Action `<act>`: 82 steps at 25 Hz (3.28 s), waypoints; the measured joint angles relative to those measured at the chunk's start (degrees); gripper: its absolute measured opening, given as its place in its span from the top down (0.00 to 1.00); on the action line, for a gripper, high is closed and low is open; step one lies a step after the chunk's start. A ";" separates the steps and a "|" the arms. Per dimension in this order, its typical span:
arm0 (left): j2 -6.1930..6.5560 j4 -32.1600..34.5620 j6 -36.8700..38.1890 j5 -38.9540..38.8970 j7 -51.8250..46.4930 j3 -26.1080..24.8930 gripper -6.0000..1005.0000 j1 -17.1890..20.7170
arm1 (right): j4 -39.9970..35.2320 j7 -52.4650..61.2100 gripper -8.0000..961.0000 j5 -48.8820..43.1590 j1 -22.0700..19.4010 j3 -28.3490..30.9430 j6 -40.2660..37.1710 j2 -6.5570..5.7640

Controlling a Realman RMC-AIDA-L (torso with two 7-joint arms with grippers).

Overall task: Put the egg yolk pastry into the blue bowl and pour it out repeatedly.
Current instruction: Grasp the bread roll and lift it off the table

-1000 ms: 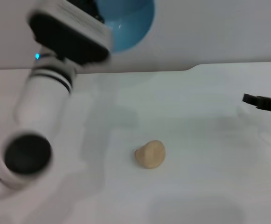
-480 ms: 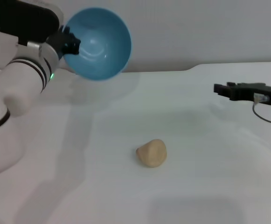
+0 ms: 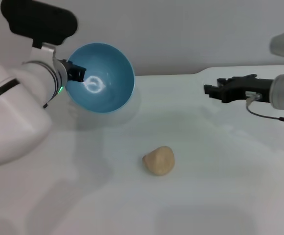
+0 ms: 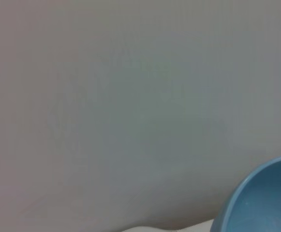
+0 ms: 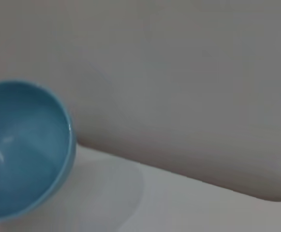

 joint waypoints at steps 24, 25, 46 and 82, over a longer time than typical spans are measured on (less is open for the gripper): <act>-0.58 0.64 -1.29 -0.46 0.05 -6.82 0.98 3.48 | -2.64 0.08 0.61 -3.25 2.02 -2.84 3.53 -0.01; -0.58 0.11 -3.45 -0.44 -0.91 -6.74 0.98 4.12 | -2.64 0.00 0.61 -3.25 2.03 -3.02 3.55 -0.01; 0.17 -11.37 -27.31 -0.33 -16.24 -9.82 0.98 8.29 | -2.61 -0.20 0.61 -3.32 2.68 -5.71 4.99 0.08; 4.06 -40.12 -53.90 1.11 -23.94 -17.99 0.98 0.07 | -1.46 3.38 0.61 -6.88 5.63 -8.09 10.09 0.31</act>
